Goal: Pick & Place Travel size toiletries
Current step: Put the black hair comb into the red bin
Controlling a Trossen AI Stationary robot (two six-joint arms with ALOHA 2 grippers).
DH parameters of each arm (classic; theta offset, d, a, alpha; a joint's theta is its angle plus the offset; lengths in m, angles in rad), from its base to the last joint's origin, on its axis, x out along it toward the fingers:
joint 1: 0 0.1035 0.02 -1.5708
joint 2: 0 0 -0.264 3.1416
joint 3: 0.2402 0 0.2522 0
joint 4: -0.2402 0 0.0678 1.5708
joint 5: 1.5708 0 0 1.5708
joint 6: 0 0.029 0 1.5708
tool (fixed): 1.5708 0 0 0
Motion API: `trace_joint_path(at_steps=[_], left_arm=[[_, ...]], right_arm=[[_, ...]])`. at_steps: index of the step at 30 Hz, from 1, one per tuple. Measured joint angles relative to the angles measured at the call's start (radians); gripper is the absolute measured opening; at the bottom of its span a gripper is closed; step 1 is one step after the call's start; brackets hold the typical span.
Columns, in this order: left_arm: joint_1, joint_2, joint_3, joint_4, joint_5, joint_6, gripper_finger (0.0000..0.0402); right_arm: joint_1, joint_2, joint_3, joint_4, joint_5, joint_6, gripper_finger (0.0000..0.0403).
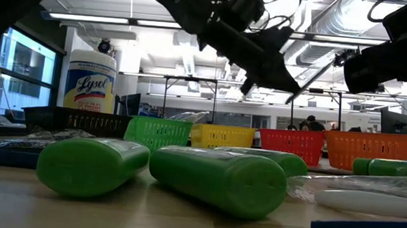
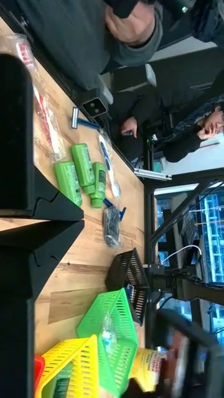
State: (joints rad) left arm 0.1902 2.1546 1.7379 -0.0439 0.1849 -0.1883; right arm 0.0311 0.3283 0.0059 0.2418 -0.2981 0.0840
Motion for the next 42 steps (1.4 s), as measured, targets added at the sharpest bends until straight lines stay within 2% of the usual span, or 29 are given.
trace_joint_path(at_steps=[14,24,34,42], left_arm=[[0.0,0.057,0.024,-0.01,-0.022,-0.004,0.0],[0.0,0.057,0.005,-0.027,-0.143,-0.113,0.0],[0.0,0.088,0.001,-0.076,-0.151,-0.139,0.0],[0.006,0.132,0.005,-0.037,-0.127,-0.139,0.0]], right_arm=[[0.0,0.0,0.0,0.001,-0.022,-0.002,0.0003],[0.006,0.0,0.0,0.009,-0.026,-0.01,0.0003],[0.008,0.0,0.0,0.024,-0.026,-0.01,0.0003],[0.008,0.0,0.0,0.024,-0.025,-0.01,0.0003]])
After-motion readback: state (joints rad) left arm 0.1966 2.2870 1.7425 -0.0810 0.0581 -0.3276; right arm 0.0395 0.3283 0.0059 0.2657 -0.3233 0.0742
